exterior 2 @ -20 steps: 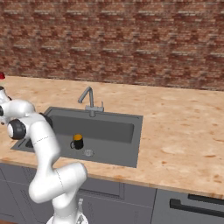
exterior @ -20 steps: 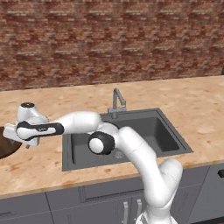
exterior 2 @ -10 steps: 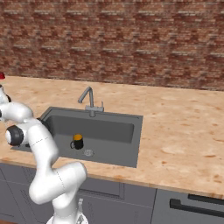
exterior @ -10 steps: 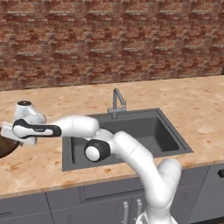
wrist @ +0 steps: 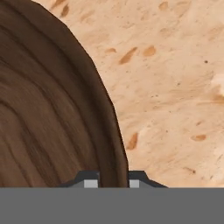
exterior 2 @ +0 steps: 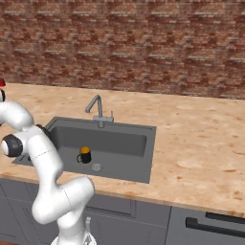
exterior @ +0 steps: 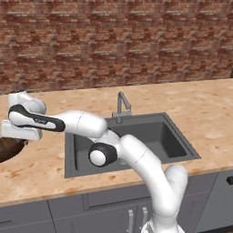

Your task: Pick the mug and place it in the sink. Pick the bowl and place it in the open cabinet and then close the cabinet.

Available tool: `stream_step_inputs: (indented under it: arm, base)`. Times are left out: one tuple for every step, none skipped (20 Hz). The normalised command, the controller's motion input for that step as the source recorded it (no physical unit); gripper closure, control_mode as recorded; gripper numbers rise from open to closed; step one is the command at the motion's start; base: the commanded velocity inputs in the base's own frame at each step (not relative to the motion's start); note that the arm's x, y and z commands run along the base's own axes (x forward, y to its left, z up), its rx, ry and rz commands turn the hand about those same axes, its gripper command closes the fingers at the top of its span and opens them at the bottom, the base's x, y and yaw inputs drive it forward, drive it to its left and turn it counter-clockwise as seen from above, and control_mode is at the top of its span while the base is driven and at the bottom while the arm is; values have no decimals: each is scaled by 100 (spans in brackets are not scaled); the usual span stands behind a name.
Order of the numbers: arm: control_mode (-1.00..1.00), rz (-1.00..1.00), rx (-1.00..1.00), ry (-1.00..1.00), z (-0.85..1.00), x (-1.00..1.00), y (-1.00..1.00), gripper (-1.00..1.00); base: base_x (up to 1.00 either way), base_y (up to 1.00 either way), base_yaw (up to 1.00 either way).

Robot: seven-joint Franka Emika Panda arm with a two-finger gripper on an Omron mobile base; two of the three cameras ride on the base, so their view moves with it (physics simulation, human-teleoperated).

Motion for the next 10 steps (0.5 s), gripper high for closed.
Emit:
stream_step_inputs:
  arm:
    - [-100,-7,1,0,54,-94,-99,100]
    - [-100,-10,6,0,64,-96,-100,100]
    - [-100,-12,13,0,72,-96,-100,100]
    - [-100,-16,18,1,77,-97,-100,100]
    - [-100,-17,19,7,77,-91,-100,100]
    - [-100,-16,11,12,76,-74,-100,100]
    - [-100,-11,7,8,73,-76,-100,100]
    - [-100,-6,4,5,83,-86,-100,100]
    - [-100,-4,7,3,81,-88,-100,100]
    - [-100,-1,6,5,93,-87,-100,100]
  base:
    - [0,0,0]
    - [0,0,0]
    - [0,0,0]
    - [0,0,0]
    - [0,0,0]
    - [0,0,0]
    - [0,0,0]
    - [0,0,0]
    - [0,0,0]
    - [0,0,0]
